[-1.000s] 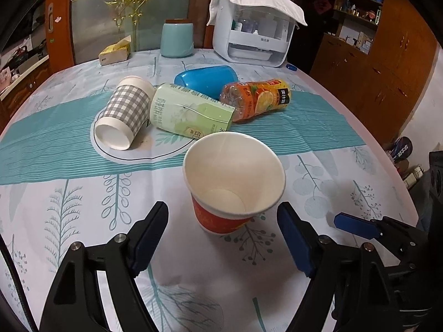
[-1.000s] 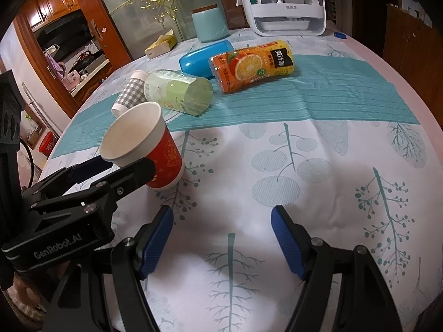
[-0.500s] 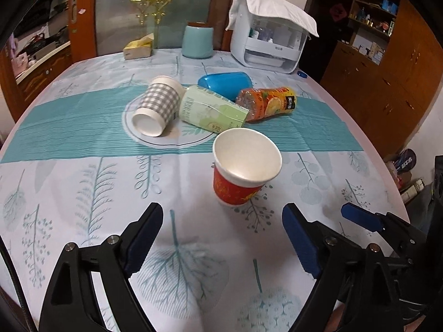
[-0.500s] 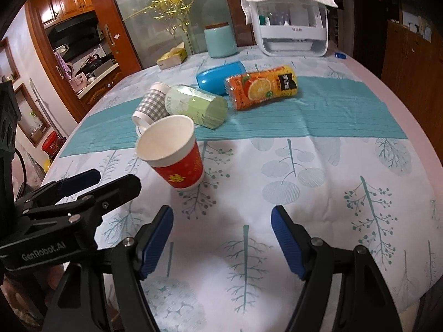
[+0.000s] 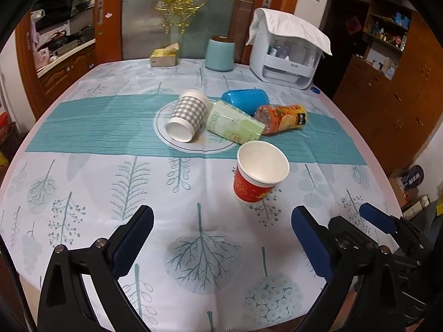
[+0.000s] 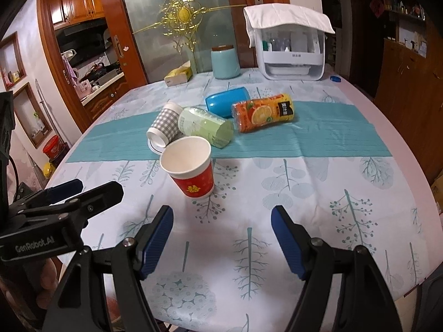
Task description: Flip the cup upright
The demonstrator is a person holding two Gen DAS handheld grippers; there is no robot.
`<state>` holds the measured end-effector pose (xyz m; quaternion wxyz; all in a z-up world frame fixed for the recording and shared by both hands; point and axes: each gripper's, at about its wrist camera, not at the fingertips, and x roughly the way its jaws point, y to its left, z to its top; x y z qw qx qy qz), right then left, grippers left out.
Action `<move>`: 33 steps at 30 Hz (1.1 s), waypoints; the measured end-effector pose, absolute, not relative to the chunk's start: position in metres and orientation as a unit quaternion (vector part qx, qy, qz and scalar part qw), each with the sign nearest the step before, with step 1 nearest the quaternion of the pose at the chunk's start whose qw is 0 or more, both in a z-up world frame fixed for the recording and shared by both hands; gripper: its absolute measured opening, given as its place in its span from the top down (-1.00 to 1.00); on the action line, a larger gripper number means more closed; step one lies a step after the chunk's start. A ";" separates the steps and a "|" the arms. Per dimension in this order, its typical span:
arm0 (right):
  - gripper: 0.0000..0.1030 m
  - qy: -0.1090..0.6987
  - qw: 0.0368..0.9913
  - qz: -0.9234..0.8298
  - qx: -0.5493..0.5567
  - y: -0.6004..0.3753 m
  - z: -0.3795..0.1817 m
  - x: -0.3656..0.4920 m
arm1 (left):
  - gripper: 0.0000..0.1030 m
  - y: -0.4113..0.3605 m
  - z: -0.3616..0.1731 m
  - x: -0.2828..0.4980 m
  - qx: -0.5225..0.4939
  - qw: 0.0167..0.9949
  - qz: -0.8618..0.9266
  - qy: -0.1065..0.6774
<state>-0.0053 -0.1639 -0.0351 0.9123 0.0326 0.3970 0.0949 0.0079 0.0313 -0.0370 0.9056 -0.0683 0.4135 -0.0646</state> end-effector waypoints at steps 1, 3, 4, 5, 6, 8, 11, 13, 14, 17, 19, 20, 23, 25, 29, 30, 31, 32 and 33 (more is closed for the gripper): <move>-0.43 0.395 0.913 0.096 0.033 -0.164 -0.032 -0.006 | -0.96 0.033 -0.034 0.007 -0.072 0.906 -0.061 0.412; -0.43 0.386 0.917 0.099 0.031 -0.162 -0.024 -0.009 | -0.98 0.036 -0.028 0.006 -0.076 0.908 -0.056 0.408; -0.43 0.381 0.918 0.101 0.030 -0.162 -0.020 -0.010 | -0.98 0.037 -0.025 0.005 -0.073 0.909 -0.051 0.407; -0.43 0.376 0.920 0.103 0.034 -0.162 -0.015 -0.012 | -0.98 0.036 -0.021 0.004 -0.065 0.911 -0.044 0.406; -0.43 0.372 0.922 0.106 0.037 -0.163 -0.011 -0.012 | -0.98 0.035 -0.019 0.004 -0.059 0.912 -0.039 0.405; -0.43 0.364 0.925 0.105 0.041 -0.164 -0.003 -0.013 | -0.98 0.035 -0.012 0.003 -0.050 0.913 -0.031 0.404; -0.43 0.348 0.930 0.112 0.045 -0.165 0.012 -0.015 | -0.98 0.035 -0.002 0.000 -0.049 0.915 -0.029 0.400; -0.43 0.338 0.933 0.119 0.043 -0.163 0.022 -0.017 | -0.98 0.034 0.006 -0.002 -0.048 0.918 -0.028 0.392; -0.44 0.334 0.934 0.124 0.042 -0.161 0.027 -0.018 | -0.98 0.034 0.009 -0.002 -0.047 0.920 -0.025 0.388; -0.60 0.321 0.938 0.128 0.037 -0.157 0.035 -0.022 | -0.98 0.033 0.016 -0.004 -0.046 0.923 -0.017 0.381; -0.64 0.313 0.940 0.129 0.033 -0.155 0.039 -0.023 | -0.98 0.031 0.020 -0.005 -0.041 0.926 -0.016 0.375; -0.64 0.311 0.941 0.130 0.033 -0.155 0.040 -0.022 | -0.98 0.031 0.022 -0.006 -0.040 0.926 -0.016 0.375; -0.64 0.310 0.941 0.129 0.037 -0.156 0.041 -0.021 | -0.98 0.029 0.024 -0.006 -0.038 0.927 -0.011 0.374; -0.64 0.311 0.941 0.128 0.041 -0.158 0.041 -0.018 | -0.98 0.028 0.027 -0.006 -0.034 0.929 -0.005 0.370; -0.64 0.312 0.941 0.124 0.044 -0.160 0.039 -0.014 | -0.98 0.027 0.029 -0.003 -0.031 0.929 0.000 0.369; -0.64 0.313 0.941 0.122 0.045 -0.161 0.038 -0.013 | -0.98 0.027 0.029 -0.002 -0.031 0.929 0.000 0.370; -0.64 0.314 0.941 0.120 0.045 -0.162 0.038 -0.011 | -0.98 0.027 0.028 -0.001 -0.031 0.928 0.001 0.371; -0.64 0.314 0.941 0.120 0.046 -0.162 0.037 -0.010 | -0.98 0.026 0.028 0.001 -0.031 0.928 0.001 0.372; -0.64 0.315 0.941 0.119 0.047 -0.163 0.037 -0.009 | -0.98 0.026 0.027 0.002 -0.031 0.927 0.002 0.373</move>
